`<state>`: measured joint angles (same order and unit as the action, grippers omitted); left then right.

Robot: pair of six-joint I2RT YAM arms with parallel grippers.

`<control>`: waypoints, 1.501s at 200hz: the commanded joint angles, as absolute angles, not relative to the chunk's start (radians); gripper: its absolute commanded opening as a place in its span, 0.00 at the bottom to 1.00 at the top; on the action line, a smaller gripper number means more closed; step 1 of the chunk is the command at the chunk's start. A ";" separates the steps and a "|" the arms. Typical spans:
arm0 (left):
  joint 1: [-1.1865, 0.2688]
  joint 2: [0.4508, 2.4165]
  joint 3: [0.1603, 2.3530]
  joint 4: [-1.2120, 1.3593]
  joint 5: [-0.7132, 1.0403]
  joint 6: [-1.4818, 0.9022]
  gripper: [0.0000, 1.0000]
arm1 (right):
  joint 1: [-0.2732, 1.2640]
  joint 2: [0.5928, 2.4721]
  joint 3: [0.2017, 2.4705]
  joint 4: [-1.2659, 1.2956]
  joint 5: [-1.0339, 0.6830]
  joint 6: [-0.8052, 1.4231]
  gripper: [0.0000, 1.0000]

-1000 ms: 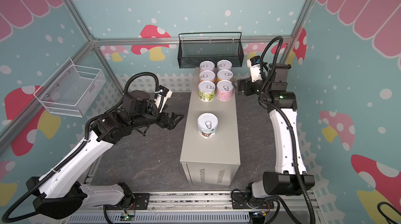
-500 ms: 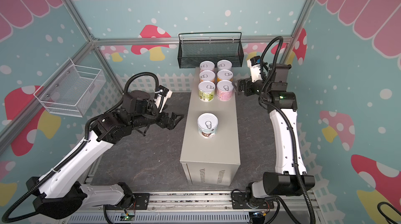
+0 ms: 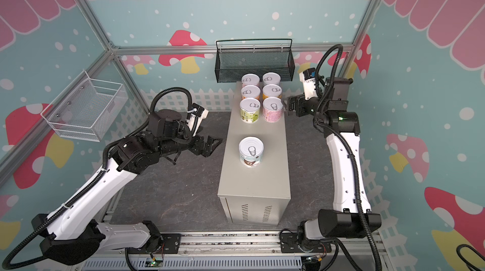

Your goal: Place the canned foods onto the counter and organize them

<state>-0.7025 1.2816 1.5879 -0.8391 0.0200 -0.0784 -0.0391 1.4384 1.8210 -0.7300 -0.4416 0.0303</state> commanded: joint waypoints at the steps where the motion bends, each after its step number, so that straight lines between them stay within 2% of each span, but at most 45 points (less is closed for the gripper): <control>1: -0.708 1.275 1.591 -0.822 0.035 -0.069 0.99 | -0.037 1.442 1.815 -0.778 -0.441 -0.005 0.99; 50: -0.709 1.275 1.595 -0.822 0.036 -0.070 0.99 | -0.037 1.459 1.871 -0.732 -0.523 0.004 0.99; 120: -0.710 1.252 1.588 -0.833 0.037 -0.064 0.99 | -0.037 1.506 2.079 -0.730 -0.575 0.034 0.99; 150: -0.713 1.224 1.586 -0.840 0.100 -0.050 0.99 | -0.034 1.425 1.973 -0.694 -0.598 0.008 0.99; 189: -0.783 1.175 1.576 -0.905 0.332 0.031 0.99 | -0.032 1.273 1.778 -0.617 -0.656 -0.032 0.99; 235: -1.046 1.201 1.598 -0.945 0.116 0.064 0.99 | -0.032 1.132 1.635 -0.610 -0.729 -0.063 0.99; 272: -1.138 1.207 1.567 -0.813 -0.058 0.055 0.99 | -0.032 1.047 1.560 -0.621 -0.722 -0.058 1.00; 300: -1.150 1.224 1.564 -0.729 -0.096 0.046 0.99 | -0.032 1.003 1.510 -0.621 -0.728 -0.050 0.99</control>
<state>-1.1419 1.2137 1.5715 -0.8318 -0.0048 0.0307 -0.0380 1.0317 1.5467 -0.6277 -0.7021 -0.0319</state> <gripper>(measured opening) 0.992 0.994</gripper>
